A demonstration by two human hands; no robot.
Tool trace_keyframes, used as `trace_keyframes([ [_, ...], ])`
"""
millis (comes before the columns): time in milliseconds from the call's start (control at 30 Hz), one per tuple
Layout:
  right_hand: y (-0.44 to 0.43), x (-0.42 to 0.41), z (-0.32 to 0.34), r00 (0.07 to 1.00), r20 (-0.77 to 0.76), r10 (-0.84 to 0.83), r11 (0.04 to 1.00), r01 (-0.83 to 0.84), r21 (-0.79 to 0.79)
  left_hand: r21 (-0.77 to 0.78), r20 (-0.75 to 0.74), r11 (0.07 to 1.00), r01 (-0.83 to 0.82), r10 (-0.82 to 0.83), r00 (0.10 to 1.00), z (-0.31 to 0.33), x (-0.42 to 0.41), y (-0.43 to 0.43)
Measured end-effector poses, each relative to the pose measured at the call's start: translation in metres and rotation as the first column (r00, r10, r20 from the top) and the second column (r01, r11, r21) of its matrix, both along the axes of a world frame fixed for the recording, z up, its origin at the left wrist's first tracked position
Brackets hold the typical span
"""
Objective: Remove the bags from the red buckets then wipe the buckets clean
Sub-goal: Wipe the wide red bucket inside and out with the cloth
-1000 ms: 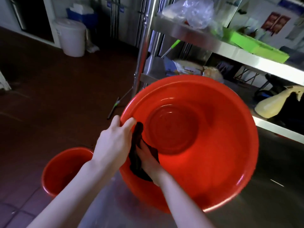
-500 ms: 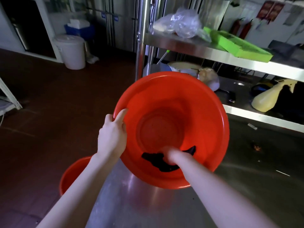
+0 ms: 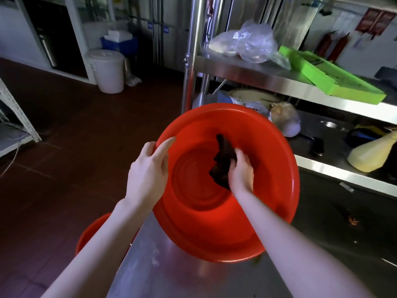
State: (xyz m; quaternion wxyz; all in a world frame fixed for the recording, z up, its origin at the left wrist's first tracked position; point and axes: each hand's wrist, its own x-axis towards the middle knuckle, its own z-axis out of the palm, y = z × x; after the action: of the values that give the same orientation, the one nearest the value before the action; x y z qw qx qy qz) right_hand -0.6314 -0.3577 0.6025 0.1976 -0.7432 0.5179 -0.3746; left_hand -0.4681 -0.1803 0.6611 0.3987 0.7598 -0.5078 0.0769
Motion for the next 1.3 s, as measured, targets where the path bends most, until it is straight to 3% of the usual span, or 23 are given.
trace_keyframes([
  [67,-0.019,0.0,-0.006,0.975,-0.161,0.152,0.985,-0.163,-0.057,0.001,0.038,1.0,-0.009,0.009,0.999,0.004,0.0,-0.009],
  [133,-0.038,0.005,-0.018,0.861,-0.339,0.38,0.922,-0.381,0.066,0.023,0.072,1.0,-0.014,0.012,0.997,0.006,0.004,-0.015],
  [167,-0.045,0.009,-0.029,0.746,-0.455,0.486,0.872,-0.447,0.199,0.047,0.09,0.999,-0.019,0.014,0.996,0.006,0.007,-0.016],
  [233,-0.048,0.017,-0.056,0.45,-0.658,0.604,0.796,-0.39,0.464,0.11,0.115,0.993,-0.042,0.03,0.993,0.006,0.013,-0.015],
  [300,-0.039,0.023,-0.083,0.274,-0.717,0.64,0.765,-0.305,0.567,0.17,0.112,0.982,-0.078,0.059,0.992,0.005,0.014,-0.015],
  [533,-0.02,0.019,-0.127,0.28,-0.797,0.535,0.827,-0.365,0.427,0.088,0.049,0.994,-0.066,0.062,0.997,0.003,0.009,-0.026],
  [700,-0.004,0.034,-0.142,0.146,-0.841,0.521,0.766,-0.515,0.385,0.05,0.004,0.999,-0.004,0.003,1.0,-0.002,0.02,-0.027],
  [933,-0.031,0.094,-0.118,0.2,-0.906,0.373,0.788,-0.583,0.196,0.097,-0.04,0.994,0.041,-0.038,0.999,-0.003,0.021,-0.027],
  [1000,-0.046,0.106,-0.103,0.231,-0.918,0.324,0.837,-0.522,0.164,0.112,-0.038,0.993,0.038,-0.034,0.999,-0.004,0.026,-0.027],
  [1067,-0.064,0.104,-0.088,0.331,-0.897,0.292,0.909,-0.388,0.152,0.12,-0.052,0.992,0.04,-0.034,0.998,-0.005,0.034,-0.026],
  [1133,-0.083,0.089,-0.076,0.379,-0.877,0.296,0.945,-0.249,0.211,0.137,-0.059,0.99,0.036,-0.028,0.998,-0.006,0.041,-0.026],
  [1233,-0.092,0.05,-0.069,0.326,-0.894,0.308,0.951,-0.134,0.279,0.154,-0.074,0.988,0.02,-0.008,0.997,-0.006,0.046,-0.027],
  [1300,-0.087,0.029,-0.071,0.225,-0.917,0.328,0.945,-0.068,0.321,0.159,-0.08,0.987,0.002,0.011,0.997,-0.004,0.045,-0.027],
])
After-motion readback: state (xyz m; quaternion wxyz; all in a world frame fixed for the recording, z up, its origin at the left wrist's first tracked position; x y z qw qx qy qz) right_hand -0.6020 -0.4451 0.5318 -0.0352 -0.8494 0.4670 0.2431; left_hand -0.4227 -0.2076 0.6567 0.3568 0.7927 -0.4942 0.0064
